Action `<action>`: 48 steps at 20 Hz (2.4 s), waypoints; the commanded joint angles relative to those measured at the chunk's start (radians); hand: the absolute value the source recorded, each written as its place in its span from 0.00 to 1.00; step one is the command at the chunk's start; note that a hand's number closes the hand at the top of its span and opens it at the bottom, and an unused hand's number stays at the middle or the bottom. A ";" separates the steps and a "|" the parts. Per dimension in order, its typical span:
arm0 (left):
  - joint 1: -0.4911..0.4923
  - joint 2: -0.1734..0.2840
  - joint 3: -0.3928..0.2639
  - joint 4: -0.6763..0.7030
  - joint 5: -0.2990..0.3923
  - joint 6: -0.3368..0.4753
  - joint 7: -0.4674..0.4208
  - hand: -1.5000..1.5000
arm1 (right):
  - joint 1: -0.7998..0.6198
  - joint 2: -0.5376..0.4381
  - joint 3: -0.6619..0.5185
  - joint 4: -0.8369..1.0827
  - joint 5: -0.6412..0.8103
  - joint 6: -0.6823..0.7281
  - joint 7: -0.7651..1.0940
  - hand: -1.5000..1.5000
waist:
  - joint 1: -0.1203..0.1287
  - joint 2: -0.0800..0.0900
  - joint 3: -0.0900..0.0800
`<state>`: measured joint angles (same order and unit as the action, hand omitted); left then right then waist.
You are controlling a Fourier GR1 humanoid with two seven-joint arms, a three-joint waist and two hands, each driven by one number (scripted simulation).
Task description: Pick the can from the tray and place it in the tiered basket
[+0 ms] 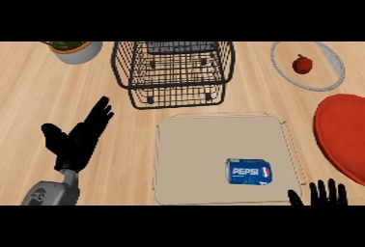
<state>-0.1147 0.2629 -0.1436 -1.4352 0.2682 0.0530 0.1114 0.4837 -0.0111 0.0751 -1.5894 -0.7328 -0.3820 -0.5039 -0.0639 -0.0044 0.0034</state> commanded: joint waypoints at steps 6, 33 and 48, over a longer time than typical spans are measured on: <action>-0.050 -0.011 -0.044 -0.054 -0.024 0.008 0.086 0.50 | 0.322 -0.273 0.156 -0.233 0.216 -0.219 0.278 0.00 | 0.068 0.009 -0.008; -0.076 -0.033 0.029 -0.033 -0.024 -0.065 0.112 0.50 | -0.321 -0.655 0.463 -0.528 0.522 -0.627 1.494 0.00 | 0.073 0.006 -0.004; -0.055 -0.117 0.005 -0.072 -0.098 -0.022 0.135 0.50 | -0.269 -0.458 0.595 -0.367 0.814 -0.673 1.590 0.00 | 0.061 0.004 -0.004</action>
<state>-0.1598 0.1726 -0.1319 -1.4952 0.1853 0.0160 0.2218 0.1879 -0.5243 0.6340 -1.9834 0.0153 -1.0075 1.0477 0.0003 0.0000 -0.0006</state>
